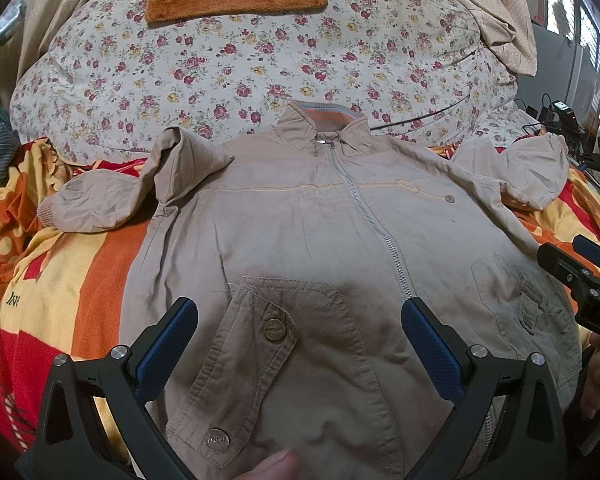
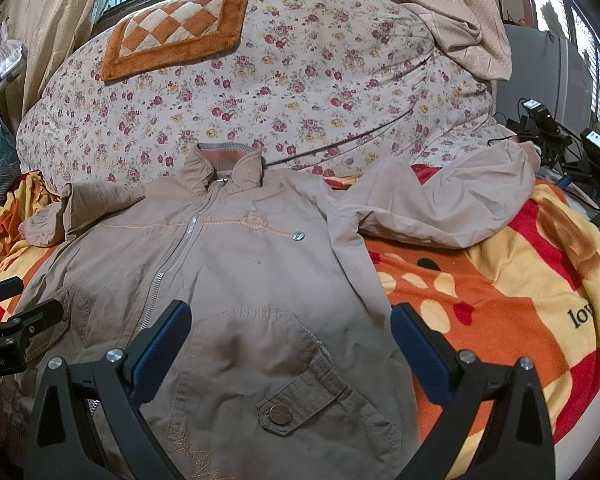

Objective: Fold large clothes

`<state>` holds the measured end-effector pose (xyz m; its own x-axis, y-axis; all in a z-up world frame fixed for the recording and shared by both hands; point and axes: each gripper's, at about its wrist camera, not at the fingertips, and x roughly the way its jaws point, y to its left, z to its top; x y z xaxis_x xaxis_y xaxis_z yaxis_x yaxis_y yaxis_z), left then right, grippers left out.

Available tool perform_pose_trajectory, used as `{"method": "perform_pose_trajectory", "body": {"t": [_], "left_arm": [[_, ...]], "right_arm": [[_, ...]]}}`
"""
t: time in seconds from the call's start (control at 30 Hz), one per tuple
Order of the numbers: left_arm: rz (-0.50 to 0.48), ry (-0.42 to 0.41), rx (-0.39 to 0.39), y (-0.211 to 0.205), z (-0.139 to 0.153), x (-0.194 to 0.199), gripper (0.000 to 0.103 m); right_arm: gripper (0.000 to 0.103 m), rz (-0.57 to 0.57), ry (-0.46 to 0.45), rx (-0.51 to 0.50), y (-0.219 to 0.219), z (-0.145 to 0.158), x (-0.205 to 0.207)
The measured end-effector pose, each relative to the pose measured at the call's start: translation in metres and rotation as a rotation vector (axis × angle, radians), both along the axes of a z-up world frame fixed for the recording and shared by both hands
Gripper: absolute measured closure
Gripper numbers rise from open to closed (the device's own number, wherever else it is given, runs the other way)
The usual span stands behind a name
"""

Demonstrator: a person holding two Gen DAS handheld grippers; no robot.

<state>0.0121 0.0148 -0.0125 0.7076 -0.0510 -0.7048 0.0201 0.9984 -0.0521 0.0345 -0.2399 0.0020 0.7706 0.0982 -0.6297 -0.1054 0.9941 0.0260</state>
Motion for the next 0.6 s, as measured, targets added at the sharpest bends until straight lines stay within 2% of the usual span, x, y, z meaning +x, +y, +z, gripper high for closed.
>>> {"method": "perform_pose_trajectory", "body": {"t": [0.6], "left_arm": [[0.01,0.008,0.0,0.0071,-0.0028,-0.0012,0.009]], "right_arm": [[0.002,0.001,0.004,-0.004,0.0007,-0.0006,-0.0001]]}}
